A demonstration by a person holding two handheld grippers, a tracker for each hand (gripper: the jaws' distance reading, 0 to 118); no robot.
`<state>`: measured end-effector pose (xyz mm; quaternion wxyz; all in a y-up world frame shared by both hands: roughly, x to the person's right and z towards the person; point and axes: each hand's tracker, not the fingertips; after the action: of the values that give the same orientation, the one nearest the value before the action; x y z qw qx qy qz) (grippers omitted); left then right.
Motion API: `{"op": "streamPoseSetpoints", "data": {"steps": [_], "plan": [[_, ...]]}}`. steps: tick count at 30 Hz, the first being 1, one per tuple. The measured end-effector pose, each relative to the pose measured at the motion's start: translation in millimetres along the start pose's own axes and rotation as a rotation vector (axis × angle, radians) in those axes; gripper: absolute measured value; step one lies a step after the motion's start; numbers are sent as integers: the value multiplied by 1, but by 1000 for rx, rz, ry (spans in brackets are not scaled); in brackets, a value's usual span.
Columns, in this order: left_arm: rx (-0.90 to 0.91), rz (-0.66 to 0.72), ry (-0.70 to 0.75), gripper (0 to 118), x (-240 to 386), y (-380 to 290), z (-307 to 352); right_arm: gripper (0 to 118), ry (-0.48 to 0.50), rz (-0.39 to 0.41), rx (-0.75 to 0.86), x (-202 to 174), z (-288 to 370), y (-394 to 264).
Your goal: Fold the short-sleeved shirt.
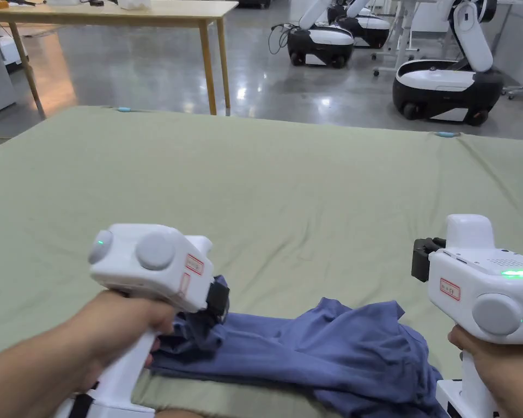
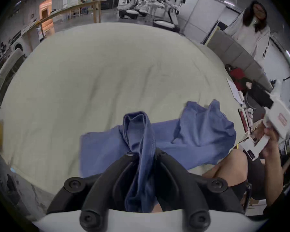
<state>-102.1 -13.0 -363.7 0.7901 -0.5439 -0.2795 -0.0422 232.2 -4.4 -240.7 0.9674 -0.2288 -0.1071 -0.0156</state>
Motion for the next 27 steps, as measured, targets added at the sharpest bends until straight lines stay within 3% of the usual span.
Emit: {"op": "streamPoseSetpoints", "data": {"steps": [6, 7, 9, 10, 14, 16, 17, 18, 19, 23, 25, 27], "plan": [[-72, -46, -10, 15, 3, -9, -56, 1, -16, -3, -8, 11, 7, -3], [-61, -44, -17, 23, 0, -9, -53, 1, -16, -2, -7, 12, 8, -2], [-45, -17, -121, 76, -7, -6, -35, 1, -18, 6, -6, 13, 7, -2], [-43, -6, -147, 98, -10, -6, -24, 1, -18, 8, -6, 13, 7, -1], [99, 7, -160, 101, -30, -6, 46, 1, -12, 1, -2, 11, 4, 0], [162, 31, -54, 94, -38, -4, 66, 1, 0, -3, -2, 6, 1, -1], [172, 14, 42, 62, -40, -5, 66, 1, 3, -5, -2, 3, 0, -1], [160, -22, 131, 23, -41, -6, 62, 1, 12, -8, -2, 0, 0, -3], [153, -48, 173, 4, -41, -9, 56, 1, 18, -8, -3, -2, 0, -4], [46, -19, 36, 4, -27, -21, 18, 1, 31, -8, -13, -5, 0, -10], [7, -64, 104, 4, -12, -24, -1, 1, 27, -2, -20, -3, 0, -11], [7, -88, 74, 4, 2, -25, -11, 1, 19, -5, -21, 3, 3, -11]]}}
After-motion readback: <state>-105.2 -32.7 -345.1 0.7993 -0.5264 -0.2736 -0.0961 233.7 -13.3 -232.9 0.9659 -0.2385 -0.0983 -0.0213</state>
